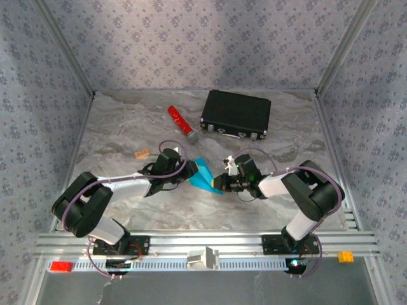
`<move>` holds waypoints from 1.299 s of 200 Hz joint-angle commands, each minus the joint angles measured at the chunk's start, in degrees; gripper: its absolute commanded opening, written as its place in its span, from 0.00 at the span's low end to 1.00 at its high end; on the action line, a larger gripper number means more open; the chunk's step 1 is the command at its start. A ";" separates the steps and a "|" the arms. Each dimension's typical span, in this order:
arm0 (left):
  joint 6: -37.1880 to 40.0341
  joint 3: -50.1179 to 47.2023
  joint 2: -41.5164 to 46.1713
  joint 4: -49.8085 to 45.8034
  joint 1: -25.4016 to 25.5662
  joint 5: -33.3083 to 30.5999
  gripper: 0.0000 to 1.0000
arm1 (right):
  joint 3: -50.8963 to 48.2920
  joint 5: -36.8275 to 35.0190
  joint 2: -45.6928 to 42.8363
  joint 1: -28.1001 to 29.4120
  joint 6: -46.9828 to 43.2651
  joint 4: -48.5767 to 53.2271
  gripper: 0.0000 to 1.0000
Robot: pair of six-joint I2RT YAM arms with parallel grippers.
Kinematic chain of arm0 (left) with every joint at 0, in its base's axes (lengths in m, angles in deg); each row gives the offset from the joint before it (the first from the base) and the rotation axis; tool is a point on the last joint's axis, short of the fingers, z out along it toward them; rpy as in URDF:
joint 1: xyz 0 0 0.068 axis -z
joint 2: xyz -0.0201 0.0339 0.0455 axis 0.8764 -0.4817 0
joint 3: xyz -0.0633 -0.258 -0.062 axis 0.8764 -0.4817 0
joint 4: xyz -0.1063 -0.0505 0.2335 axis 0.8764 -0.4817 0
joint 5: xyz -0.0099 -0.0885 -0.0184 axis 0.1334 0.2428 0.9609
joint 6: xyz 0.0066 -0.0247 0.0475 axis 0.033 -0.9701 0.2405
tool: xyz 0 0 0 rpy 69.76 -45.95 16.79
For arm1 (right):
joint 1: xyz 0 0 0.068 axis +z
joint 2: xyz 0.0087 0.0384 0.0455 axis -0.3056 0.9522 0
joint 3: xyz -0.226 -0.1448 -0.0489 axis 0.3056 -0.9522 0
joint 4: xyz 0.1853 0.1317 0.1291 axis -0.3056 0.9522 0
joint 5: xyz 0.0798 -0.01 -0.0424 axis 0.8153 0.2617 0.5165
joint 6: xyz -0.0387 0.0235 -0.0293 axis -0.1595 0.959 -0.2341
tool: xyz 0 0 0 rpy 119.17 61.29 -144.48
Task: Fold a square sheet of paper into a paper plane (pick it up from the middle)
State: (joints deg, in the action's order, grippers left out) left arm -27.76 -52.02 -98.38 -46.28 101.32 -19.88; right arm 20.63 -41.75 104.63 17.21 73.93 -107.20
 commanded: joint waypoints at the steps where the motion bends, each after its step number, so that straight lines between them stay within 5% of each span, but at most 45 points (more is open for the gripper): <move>1: 0.23 1.42 -0.04 1.71 0.02 1.03 0.39 | 1.79 -1.73 -1.45 0.58 -1.47 3.97 0.09; 46: -0.45 1.68 0.15 2.06 0.01 0.93 0.60 | 3.74 -12.09 -4.91 5.00 -9.46 12.81 0.10; 126: -3.21 2.38 -2.26 1.59 -0.46 0.60 0.69 | 6.10 -29.30 -7.33 14.04 -18.39 17.74 0.13; 170: -4.35 2.38 -2.84 0.26 -1.06 0.81 0.61 | 5.84 -35.39 -8.55 18.02 -24.31 17.46 0.14; 260: -5.42 3.88 -4.61 -1.40 -1.65 4.01 0.20 | 4.49 -50.10 -9.14 25.36 -34.55 14.92 0.19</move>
State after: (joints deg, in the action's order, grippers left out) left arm -32.75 -49.75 -102.32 -46.48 100.14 -17.43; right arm 25.62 -85.31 96.44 41.23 43.55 -91.35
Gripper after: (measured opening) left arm 0.237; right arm 0.180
